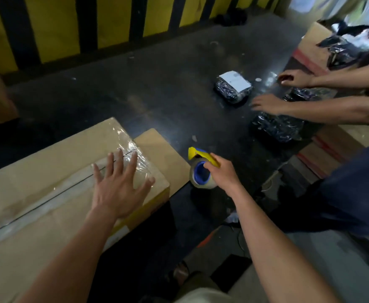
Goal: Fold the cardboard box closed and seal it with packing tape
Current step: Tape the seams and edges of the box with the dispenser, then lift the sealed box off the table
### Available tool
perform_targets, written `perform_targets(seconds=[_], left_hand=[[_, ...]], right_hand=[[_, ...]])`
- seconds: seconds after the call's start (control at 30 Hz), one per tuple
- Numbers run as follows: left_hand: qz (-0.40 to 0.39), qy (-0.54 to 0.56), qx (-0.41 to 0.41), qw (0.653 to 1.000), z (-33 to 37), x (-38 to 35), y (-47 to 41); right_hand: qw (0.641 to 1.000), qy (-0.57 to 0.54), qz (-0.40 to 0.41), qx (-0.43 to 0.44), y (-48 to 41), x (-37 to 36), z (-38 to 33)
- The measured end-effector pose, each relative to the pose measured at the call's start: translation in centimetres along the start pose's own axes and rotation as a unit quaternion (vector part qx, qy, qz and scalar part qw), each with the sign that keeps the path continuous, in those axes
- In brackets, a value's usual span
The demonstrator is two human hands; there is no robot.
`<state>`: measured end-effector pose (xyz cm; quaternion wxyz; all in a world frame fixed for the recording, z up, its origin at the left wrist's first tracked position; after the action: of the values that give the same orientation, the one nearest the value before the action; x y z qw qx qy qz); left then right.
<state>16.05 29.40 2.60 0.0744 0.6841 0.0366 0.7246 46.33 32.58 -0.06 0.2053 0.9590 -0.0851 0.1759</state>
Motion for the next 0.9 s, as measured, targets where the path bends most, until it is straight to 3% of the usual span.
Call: perform_targets(seconds=[0.17, 0.27, 0.4, 0.63, 0.9], left_hand=[[-0.011, 0.008, 0.003, 1.0, -3.0, 0.7, 0.9], [-0.007, 0.023, 0.027, 0.999, -3.0, 1.0, 1.0], [0.01, 0.024, 0.061, 0.998, -2.2, 0.2, 1.0], [0.02, 0.015, 0.065, 0.998, -2.2, 0.1, 0.9], [0.026, 0.017, 0.067, 0.997, -2.2, 0.4, 1.1]], right_hand=[[0.994, -0.067, -0.052, -0.063, -2.5, -0.7, 4.4], [0.996, 0.005, -0.079, -0.049, -3.4, -0.8, 5.1], [0.97, 0.226, -0.078, 0.044, -4.5, -0.7, 5.4], [0.95, 0.285, -0.113, 0.05, -2.0, -2.8, 6.1], [0.953, 0.28, -0.085, 0.082, -3.5, -3.5, 5.7]])
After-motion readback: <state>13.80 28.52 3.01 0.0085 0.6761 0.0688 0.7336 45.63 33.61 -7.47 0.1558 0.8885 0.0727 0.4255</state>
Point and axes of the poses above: each hand's wrist, its own y-axis away from the middle knuckle, its own x-axis out of the back of the hand, z = x × y, the point moved 5 cm from there along -y, towards the middle knuckle, and after that the axes turned 5 degrees about -y, right-handed, at the moved point
